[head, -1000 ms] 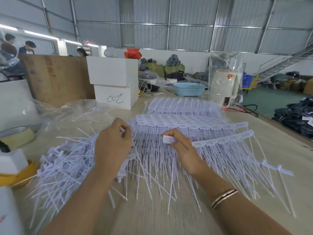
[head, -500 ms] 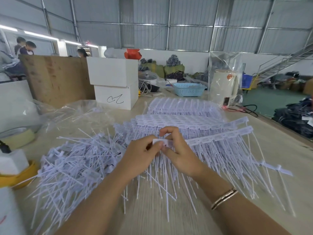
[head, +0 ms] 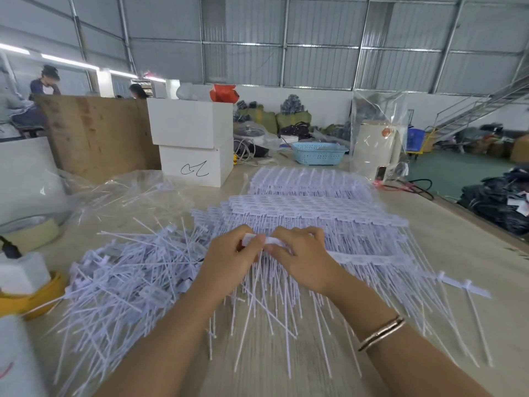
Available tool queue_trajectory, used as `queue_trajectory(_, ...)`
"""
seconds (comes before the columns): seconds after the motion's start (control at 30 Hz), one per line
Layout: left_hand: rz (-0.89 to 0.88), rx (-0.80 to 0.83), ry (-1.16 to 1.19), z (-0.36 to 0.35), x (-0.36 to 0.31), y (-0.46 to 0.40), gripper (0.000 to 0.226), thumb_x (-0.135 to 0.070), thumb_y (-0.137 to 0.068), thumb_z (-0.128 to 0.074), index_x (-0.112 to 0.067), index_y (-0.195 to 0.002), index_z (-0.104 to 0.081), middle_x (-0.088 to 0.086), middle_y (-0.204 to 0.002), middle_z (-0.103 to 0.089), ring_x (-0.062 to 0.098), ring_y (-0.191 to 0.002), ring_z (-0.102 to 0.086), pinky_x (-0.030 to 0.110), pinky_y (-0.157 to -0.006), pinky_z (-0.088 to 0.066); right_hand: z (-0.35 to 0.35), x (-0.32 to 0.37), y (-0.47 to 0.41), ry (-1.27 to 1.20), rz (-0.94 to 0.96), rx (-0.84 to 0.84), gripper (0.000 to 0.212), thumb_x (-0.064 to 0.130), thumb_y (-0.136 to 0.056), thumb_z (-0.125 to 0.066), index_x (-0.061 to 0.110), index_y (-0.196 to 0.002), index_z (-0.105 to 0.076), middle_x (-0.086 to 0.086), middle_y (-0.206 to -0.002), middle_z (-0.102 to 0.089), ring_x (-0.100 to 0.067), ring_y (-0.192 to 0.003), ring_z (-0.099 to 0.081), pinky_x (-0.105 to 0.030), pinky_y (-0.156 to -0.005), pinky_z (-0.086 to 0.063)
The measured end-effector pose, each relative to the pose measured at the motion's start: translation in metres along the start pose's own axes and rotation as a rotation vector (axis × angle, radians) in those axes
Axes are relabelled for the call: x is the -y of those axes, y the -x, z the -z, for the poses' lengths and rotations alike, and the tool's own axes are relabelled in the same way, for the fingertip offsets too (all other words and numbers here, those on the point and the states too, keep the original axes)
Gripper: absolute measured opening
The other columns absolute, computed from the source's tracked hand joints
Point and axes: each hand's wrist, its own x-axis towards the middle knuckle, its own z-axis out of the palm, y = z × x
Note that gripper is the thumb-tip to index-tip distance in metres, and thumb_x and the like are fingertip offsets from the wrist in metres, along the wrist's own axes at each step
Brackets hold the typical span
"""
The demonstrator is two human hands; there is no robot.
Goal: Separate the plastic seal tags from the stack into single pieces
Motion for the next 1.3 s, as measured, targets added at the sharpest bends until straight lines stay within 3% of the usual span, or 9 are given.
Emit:
queue_trajectory(0.17,0.102,-0.063,0.072,-0.003,-0.001,-0.002,0.038,-0.030,-0.092,-0.058,-0.016,-0.057,-0.053,-0.008,-0.046,-0.050,0.006,-0.047,-0.045,0.021,-0.052,-0.035,-0.007,0.003,0.000,-0.274,0.012,0.033,0.026,0.025,-0.096,-0.052,0.042,-0.078,-0.051,0.014,-0.056,-0.050,0.004,-0.066,-0.048,-0.035,-0.088,-0.022)
queue_trajectory(0.37,0.444,-0.223,0.649,-0.007,-0.014,-0.004,0.033,-0.028,-0.094,-0.056,-0.014,-0.064,-0.056,0.000,-0.051,-0.060,0.009,-0.051,-0.052,0.020,-0.055,-0.040,-0.015,0.008,0.001,-0.388,0.013,-0.196,0.023,0.026,-0.095,-0.050,0.034,-0.074,-0.053,0.005,-0.058,-0.049,-0.004,-0.065,-0.047,-0.031,-0.088,-0.022)
queue_trajectory(0.57,0.088,-0.420,-0.397,0.031,0.005,-0.008,0.019,-0.033,-0.092,-0.051,-0.018,-0.081,-0.049,0.004,-0.065,-0.055,0.021,-0.059,-0.051,0.028,-0.052,-0.033,-0.019,0.001,0.005,-0.396,-0.050,-0.076,0.026,0.019,-0.100,-0.040,0.040,-0.085,-0.045,0.015,-0.057,-0.040,0.002,-0.067,-0.033,-0.029,-0.075,-0.027)
queue_trajectory(0.7,0.167,-0.368,-0.911,0.038,0.016,-0.009,0.030,-0.036,-0.096,-0.046,-0.012,-0.109,-0.059,0.013,-0.107,-0.057,0.033,-0.101,-0.047,0.043,-0.084,-0.034,-0.021,0.002,0.005,-0.393,-0.078,-0.007,0.043,0.003,-0.095,-0.035,0.045,-0.099,-0.036,0.017,-0.086,-0.041,-0.002,-0.083,-0.032,-0.028,-0.079,-0.027)
queue_trajectory(0.83,-0.001,-0.154,-0.492,0.022,0.002,-0.007,0.036,-0.046,-0.092,-0.042,-0.018,-0.096,-0.064,0.003,-0.098,-0.061,0.025,-0.094,-0.053,0.035,-0.079,-0.039,-0.024,0.002,0.002,-0.334,0.021,0.001,0.061,-0.004,-0.082,-0.036,0.044,-0.116,-0.022,0.024,-0.107,-0.030,-0.007,-0.098,-0.037,-0.016,-0.083,-0.025)
queue_trajectory(0.9,0.068,0.043,-0.177,0.008,-0.007,-0.004,0.035,-0.055,-0.087,-0.043,-0.024,-0.080,-0.060,-0.001,-0.075,-0.066,0.019,-0.073,-0.061,0.029,-0.064,-0.043,-0.027,0.003,0.003,-0.350,0.087,0.007,0.063,-0.004,-0.081,-0.039,0.041,-0.121,-0.021,0.023,-0.113,-0.030,0.009,-0.099,-0.038,-0.027,-0.095,-0.028)
queue_trajectory(1.0,0.094,0.042,-0.099,0.000,-0.005,-0.003,0.014,-0.033,-0.090,-0.058,-0.032,-0.077,-0.055,-0.001,-0.069,-0.068,0.019,-0.068,-0.064,0.023,-0.060,-0.045,-0.023,0.002,0.003,-0.399,0.064,0.015,0.059,0.000,-0.088,-0.048,0.045,-0.121,-0.026,0.022,-0.117,-0.036,0.001,-0.094,-0.048,-0.044,-0.102,-0.034)
queue_trajectory(1.1,0.127,0.020,-0.016,0.006,0.000,-0.005,0.016,-0.020,-0.093,-0.058,-0.028,-0.079,-0.055,-0.005,-0.067,-0.069,0.030,-0.073,-0.065,0.037,-0.066,-0.051,-0.007,-0.007,0.000,-0.255,-0.027,0.024,0.020,0.026,-0.095,-0.048,0.046,-0.095,-0.048,0.020,-0.088,-0.052,-0.004,-0.089,-0.048,-0.035,-0.095,-0.026)
queue_trajectory(1.3,0.176,0.126,-0.065,0.000,-0.003,-0.002,0.018,-0.033,-0.095,-0.052,-0.027,-0.079,-0.058,-0.005,-0.065,-0.062,0.000,-0.046,-0.046,0.016,-0.049,-0.035,-0.005,-0.007,0.003,-0.247,-0.078,0.083,0.029,0.025,-0.096,-0.052,0.027,-0.067,-0.049,0.020,-0.046,-0.045,0.002,-0.054,-0.045,-0.038,-0.089,-0.027)
